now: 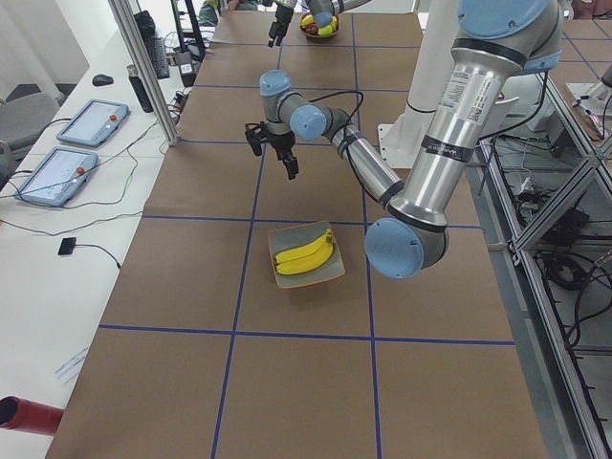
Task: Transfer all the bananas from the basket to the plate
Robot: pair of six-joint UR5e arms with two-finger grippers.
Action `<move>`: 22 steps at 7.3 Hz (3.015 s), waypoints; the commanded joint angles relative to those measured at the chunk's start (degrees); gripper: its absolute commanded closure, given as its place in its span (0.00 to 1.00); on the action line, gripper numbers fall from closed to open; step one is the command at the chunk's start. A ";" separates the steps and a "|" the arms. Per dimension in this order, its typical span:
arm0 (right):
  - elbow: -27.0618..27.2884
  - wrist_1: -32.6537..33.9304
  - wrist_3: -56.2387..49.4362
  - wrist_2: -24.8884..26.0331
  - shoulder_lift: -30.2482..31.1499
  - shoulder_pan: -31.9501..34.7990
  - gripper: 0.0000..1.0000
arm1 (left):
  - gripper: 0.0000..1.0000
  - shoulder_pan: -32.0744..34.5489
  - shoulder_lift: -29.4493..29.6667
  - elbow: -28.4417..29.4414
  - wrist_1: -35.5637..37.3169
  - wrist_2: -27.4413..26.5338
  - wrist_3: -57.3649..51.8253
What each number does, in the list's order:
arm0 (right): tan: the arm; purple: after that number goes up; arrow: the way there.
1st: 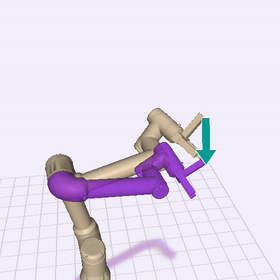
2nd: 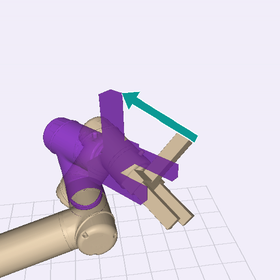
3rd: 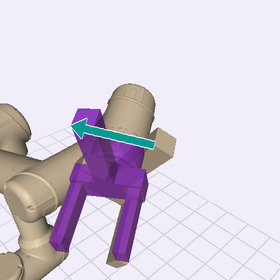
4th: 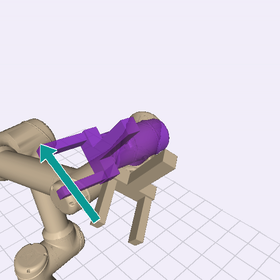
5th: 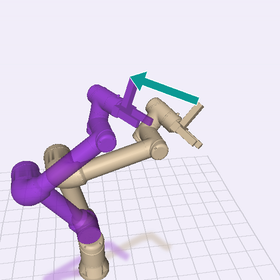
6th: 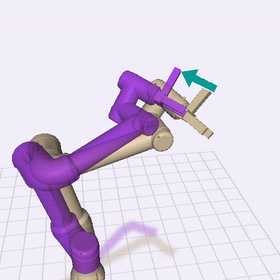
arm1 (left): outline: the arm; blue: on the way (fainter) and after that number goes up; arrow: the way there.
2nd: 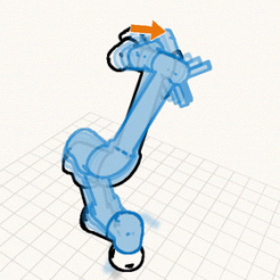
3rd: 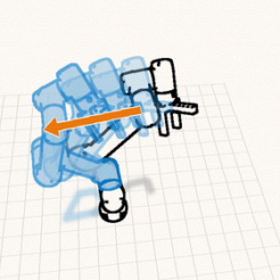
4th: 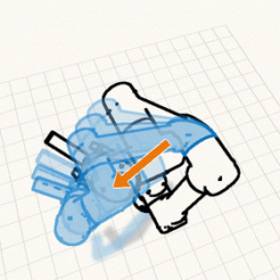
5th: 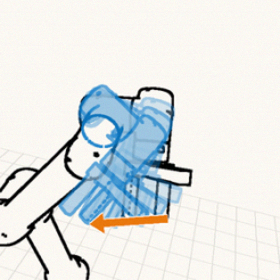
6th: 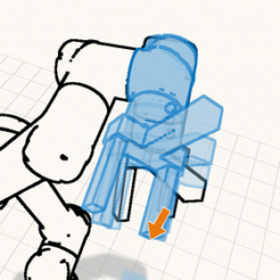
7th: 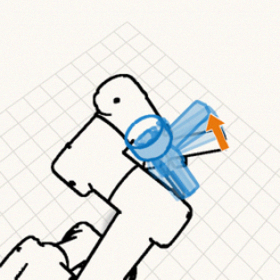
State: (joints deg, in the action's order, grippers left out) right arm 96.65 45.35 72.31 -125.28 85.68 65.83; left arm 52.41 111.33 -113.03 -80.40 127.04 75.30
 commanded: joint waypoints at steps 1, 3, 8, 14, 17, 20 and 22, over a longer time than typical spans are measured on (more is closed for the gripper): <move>-0.41 0.44 -16.32 -4.70 9.90 10.15 0.00 | 0.00 -0.03 0.99 0.44 -0.81 -0.04 -0.06; -0.50 8.31 -37.49 -3.57 14.50 15.96 0.00 | 0.00 -0.20 1.34 1.32 -4.05 -0.30 0.11; -3.65 24.61 -57.82 6.02 17.42 17.57 0.00 | 0.00 -0.46 1.43 1.06 -4.16 -0.30 0.63; -7.26 24.53 -58.16 5.49 17.33 16.26 0.11 | 0.00 -2.22 1.35 1.24 -5.12 -1.36 3.72; -7.62 24.53 -58.25 5.57 17.24 15.64 0.31 | 0.00 -2.22 1.43 1.15 -5.03 -1.36 3.89; -7.97 24.44 -58.16 5.57 17.07 15.73 0.39 | 0.00 -2.22 1.43 0.88 -5.12 -1.36 4.59; -7.97 24.53 -58.16 5.57 16.98 15.64 0.59 | 0.00 -2.22 1.43 0.62 -5.12 -1.36 4.68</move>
State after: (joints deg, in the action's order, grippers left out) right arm 88.71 69.84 14.14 -119.70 102.71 81.51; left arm 50.19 112.76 -112.23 -85.52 125.68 79.89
